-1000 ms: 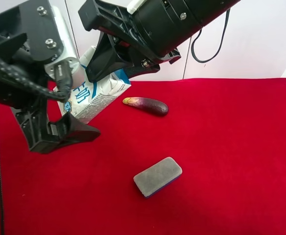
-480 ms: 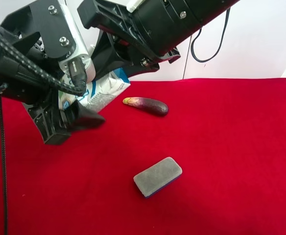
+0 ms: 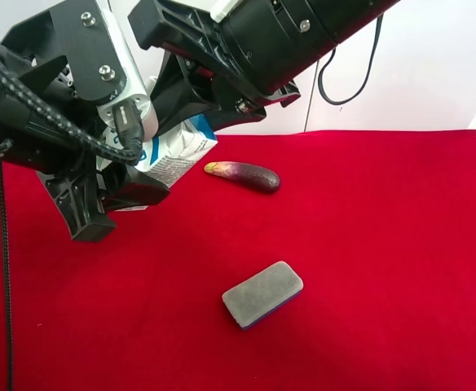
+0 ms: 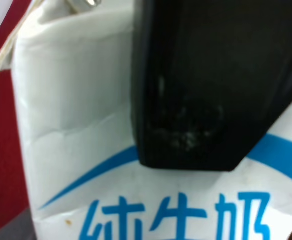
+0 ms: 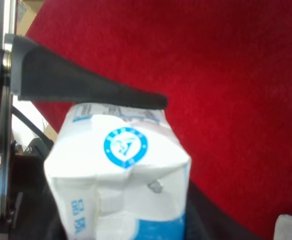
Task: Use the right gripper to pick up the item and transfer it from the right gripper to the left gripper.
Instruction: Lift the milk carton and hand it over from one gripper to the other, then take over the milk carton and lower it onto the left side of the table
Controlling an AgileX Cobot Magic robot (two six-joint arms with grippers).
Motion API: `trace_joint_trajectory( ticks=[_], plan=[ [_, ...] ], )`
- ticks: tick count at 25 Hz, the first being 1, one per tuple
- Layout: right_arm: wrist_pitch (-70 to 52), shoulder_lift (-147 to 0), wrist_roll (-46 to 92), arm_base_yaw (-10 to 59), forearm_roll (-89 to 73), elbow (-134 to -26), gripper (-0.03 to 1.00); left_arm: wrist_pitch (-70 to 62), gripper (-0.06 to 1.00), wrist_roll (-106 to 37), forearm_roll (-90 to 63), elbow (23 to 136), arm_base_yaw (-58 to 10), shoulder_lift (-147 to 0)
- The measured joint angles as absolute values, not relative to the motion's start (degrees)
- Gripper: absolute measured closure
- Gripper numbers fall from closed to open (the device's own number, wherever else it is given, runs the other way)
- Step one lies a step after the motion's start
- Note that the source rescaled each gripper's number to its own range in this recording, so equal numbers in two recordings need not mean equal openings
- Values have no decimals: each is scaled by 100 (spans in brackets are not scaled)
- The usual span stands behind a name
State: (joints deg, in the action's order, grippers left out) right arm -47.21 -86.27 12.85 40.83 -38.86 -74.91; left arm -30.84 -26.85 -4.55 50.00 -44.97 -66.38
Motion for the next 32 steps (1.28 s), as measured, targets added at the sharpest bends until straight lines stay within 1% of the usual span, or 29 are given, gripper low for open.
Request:
trace_joint_trajectory(
  ticks=[1,2,3,4,5,6,7,10,20,25,32],
  plan=[
    [-4604,-8627,1291,4083,-3910,-7499,62,-3121,92,-2685,-483,5000,-4497,-6643],
    [-4543,-8622,1291,4083,-3908,-7508,38,-3173,92,-2685,-497,5000,-4503,-6649],
    [-4507,-8616,1291,4083,-3908,-7513,21,-3185,92,-2685,-503,5000,-4503,-6657],
    [-4475,-8616,1297,4083,-3847,-7518,13,-3200,92,-2691,-511,5000,-4503,-6657],
    [-4470,-8616,1297,4083,-3821,-7518,7,-3200,92,-2691,-511,5000,-4503,-6657],
    [-4470,-8616,1297,4075,-3796,-7518,3,-3207,92,-2691,-511,5000,-4503,-6657],
    [-4465,-8616,1297,4075,-3760,-7518,1,-3211,92,-2691,-511,5000,-4503,-6657],
    [-4465,-8616,1297,4075,-3749,-7518,-1,-3234,92,-2691,-511,5000,-4503,-6657],
    [-4805,-8599,1176,4059,-3750,-7518,-2,-3296,93,-2796,-516,4993,-4533,-6657],
    [-5638,-8599,1187,4047,-3704,-7519,-2,-3300,93,-2772,-494,4993,-4521,-6651],
    [-6309,-8594,1182,4054,-3716,-7519,-2,-3300,93,-2772,-499,4993,-4521,-6651]
  ],
)
